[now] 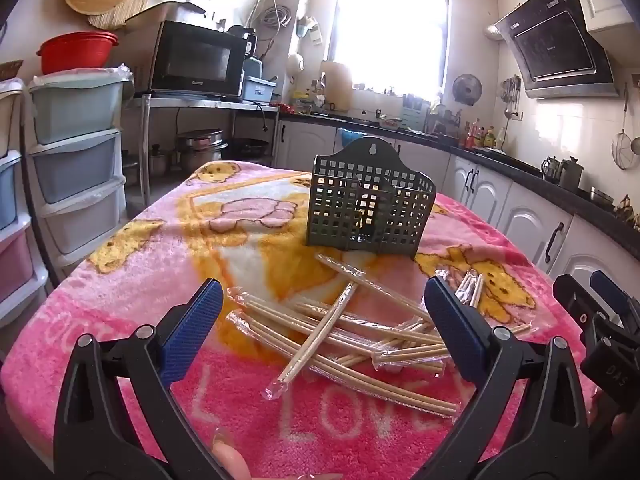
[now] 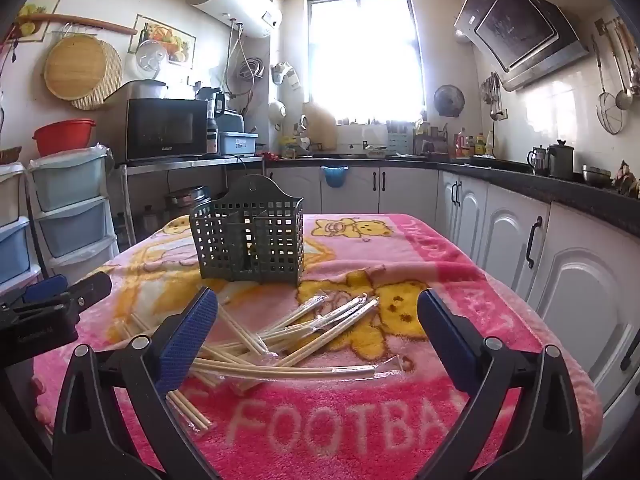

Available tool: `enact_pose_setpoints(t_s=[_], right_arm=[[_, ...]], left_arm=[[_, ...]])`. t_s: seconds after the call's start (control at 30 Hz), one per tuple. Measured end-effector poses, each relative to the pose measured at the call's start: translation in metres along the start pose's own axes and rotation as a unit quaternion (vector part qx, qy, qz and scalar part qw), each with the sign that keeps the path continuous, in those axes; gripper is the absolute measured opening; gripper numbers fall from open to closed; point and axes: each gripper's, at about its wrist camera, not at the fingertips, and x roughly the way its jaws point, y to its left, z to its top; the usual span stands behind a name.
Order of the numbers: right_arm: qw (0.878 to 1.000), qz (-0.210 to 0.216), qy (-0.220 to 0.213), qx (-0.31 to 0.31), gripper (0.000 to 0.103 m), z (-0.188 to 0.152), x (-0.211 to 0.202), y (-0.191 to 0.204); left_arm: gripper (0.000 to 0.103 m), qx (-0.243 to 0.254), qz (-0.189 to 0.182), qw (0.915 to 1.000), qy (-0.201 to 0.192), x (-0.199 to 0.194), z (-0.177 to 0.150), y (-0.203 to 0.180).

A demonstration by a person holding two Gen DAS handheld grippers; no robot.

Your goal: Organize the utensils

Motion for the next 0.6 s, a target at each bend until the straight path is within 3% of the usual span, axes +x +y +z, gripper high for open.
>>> enact_pose_setpoints(t_s=[0.03,0.6], right_arm=[[1.0,-0.001,0.0,0.0,0.097,-0.0002,-0.0001,0.0005],[1.0,0.006,-0.001,0.0,0.097,0.0023,-0.0029,0.0016]], left_arm=[[0.093,0.008,0.006,0.9999,0.013,0.002,0.0001,-0.0012],[0.093,-0.007,0.001,1.0,0.005,0.0012,0.0018,0.0038]])
